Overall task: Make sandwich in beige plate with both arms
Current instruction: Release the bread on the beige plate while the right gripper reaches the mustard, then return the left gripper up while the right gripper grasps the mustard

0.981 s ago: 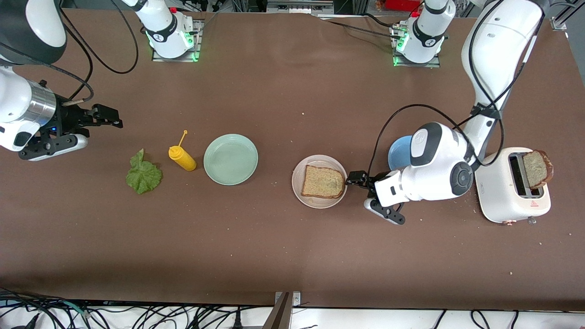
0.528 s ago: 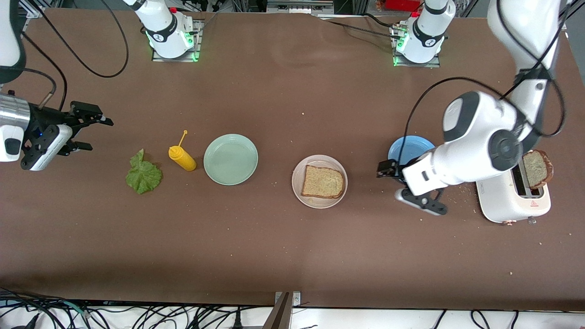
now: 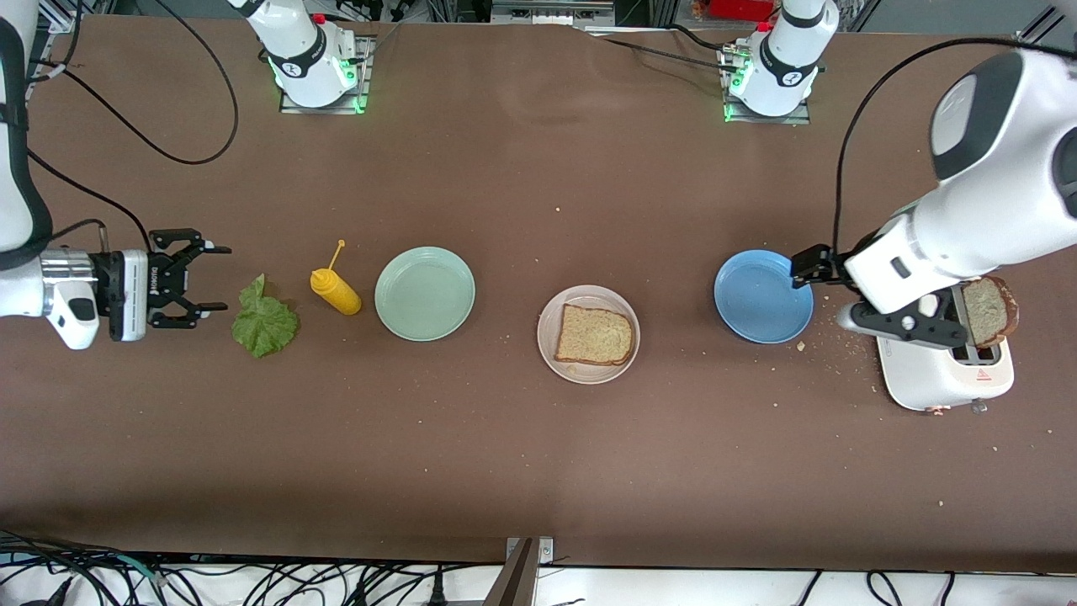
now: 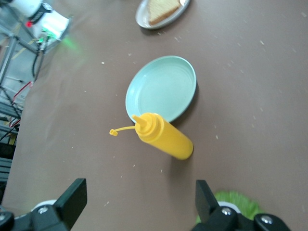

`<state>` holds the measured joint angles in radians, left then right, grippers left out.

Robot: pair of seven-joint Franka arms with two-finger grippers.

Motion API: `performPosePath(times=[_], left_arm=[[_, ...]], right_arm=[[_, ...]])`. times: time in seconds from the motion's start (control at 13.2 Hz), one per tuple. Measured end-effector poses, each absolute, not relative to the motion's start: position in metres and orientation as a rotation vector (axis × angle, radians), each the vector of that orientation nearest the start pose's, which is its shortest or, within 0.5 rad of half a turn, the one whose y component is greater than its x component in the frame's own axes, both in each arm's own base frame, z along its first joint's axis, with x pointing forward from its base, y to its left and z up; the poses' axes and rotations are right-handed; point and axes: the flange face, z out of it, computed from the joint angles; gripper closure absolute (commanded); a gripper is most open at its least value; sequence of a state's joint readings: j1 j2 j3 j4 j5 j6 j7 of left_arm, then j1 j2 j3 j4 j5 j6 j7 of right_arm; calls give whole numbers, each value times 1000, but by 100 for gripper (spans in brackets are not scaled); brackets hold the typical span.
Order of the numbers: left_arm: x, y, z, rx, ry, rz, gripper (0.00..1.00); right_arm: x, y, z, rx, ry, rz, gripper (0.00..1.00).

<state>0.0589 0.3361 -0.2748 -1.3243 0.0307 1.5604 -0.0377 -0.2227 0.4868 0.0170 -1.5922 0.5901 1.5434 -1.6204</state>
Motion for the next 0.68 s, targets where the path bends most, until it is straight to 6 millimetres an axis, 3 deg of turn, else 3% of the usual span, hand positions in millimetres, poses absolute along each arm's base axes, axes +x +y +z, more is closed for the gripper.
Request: performPosePath(times=[0.23,0.68], left_arm=[[635,-86,559,-3172,240,127,0],[612,-86,575,-3139,245,36,0]], right_arm=[[621,-69,303,-1731,-1417,-311,0],[586,-68,247,-1547,-1442,-446,0]])
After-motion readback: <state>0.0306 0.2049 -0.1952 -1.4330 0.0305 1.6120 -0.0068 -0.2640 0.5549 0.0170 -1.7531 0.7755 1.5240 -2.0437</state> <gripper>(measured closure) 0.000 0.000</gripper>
